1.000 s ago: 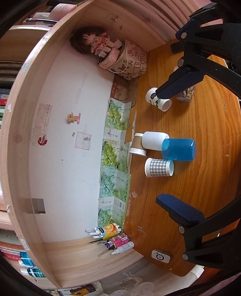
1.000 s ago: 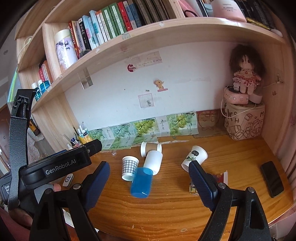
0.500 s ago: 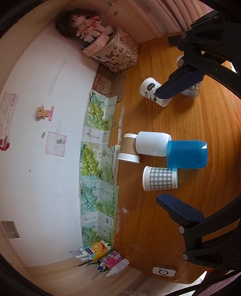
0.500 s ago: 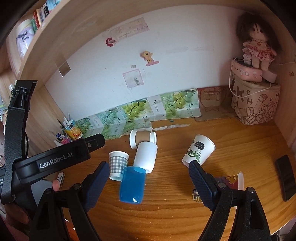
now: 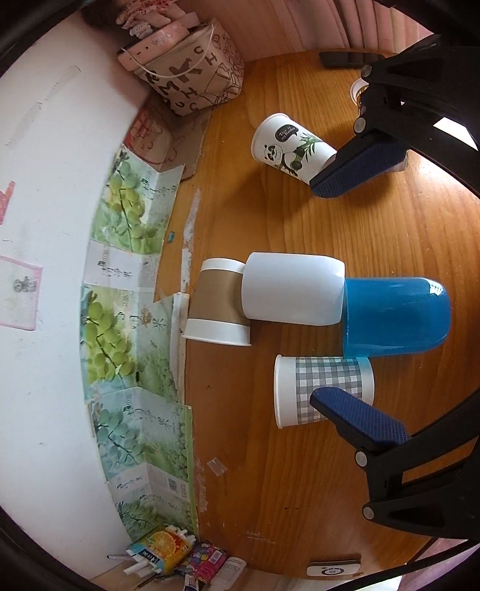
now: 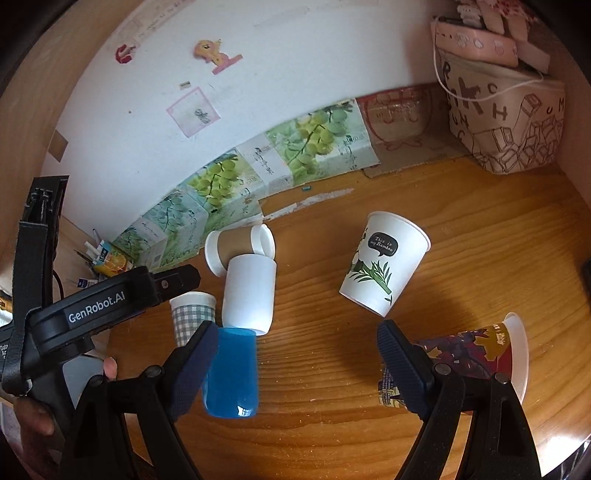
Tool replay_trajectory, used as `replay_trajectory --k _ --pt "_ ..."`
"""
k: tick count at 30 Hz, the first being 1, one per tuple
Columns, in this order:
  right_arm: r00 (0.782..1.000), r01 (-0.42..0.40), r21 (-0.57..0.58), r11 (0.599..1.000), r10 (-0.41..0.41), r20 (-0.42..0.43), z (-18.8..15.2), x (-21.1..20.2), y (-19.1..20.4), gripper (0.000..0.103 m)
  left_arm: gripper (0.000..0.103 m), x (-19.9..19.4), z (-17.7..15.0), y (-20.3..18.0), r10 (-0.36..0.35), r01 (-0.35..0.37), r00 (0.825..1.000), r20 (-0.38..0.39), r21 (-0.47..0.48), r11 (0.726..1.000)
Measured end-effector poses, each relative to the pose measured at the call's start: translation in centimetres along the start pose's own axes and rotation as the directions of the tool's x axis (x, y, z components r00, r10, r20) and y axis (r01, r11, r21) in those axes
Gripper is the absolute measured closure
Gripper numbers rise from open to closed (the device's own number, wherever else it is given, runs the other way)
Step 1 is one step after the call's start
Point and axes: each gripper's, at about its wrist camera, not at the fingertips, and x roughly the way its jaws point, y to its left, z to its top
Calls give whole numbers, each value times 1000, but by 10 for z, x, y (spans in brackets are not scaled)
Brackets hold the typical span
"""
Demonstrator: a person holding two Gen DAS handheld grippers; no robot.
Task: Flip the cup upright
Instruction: 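Close the left gripper around the body of the white cup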
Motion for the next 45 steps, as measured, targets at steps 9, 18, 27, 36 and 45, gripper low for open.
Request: replay_trajectory --k 9,18,27,36,45 --pt "999 -2 53 999 5 -46 8 34 -11 16 1 49 13 -3 69 -66 991 -117 29 997" --pt "998 15 81 997 -10 -67 8 44 -15 16 1 78 17 -6 95 -87 980 -175 56 995" --pt "997 43 98 994 -37 -63 7 39 -17 16 9 101 23 1 66 -65 965 -255 14 998" --pt "996 70 121 990 -63 -61 6 37 -24 16 25 114 28 -1 33 -35 957 -290 -1 999" --pt "995 79 113 990 -71 -77 7 37 -23 16 32 126 25 12 28 -45 943 -332 -43 998"
